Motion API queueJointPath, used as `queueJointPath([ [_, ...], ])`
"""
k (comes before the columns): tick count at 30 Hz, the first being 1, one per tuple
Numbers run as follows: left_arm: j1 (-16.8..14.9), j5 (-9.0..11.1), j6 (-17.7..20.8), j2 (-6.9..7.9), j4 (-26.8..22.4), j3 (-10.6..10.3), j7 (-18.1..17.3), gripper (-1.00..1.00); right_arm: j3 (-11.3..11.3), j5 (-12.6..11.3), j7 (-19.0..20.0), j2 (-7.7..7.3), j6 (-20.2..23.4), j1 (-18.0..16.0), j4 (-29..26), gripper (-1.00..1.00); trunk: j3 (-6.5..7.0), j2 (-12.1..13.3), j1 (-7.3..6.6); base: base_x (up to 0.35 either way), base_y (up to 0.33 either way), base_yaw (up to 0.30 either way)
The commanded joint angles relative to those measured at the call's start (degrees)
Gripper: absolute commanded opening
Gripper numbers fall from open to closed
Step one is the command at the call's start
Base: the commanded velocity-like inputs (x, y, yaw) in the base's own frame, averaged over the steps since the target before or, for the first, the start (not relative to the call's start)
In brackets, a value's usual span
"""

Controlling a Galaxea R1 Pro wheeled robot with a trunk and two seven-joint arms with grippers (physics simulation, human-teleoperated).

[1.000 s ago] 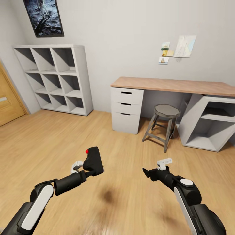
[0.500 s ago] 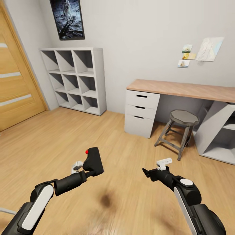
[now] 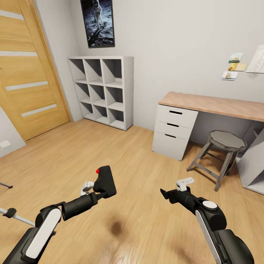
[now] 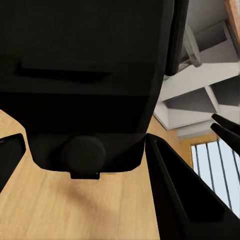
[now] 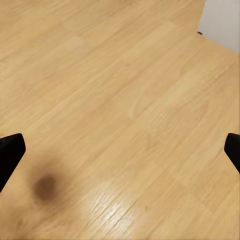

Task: Attach the digital camera to the camera tripod in the bedroom.

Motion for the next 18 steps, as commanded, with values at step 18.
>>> queueJointPath([
  [18,0.0,0.0,-0.1,-0.02,0.3,0.0,-0.2,-1.0,0.2,0.0,0.0,-0.02,0.1,0.0,-0.1,1.0,3.18,7.2,-3.97,0.0,0.0,0.138],
])
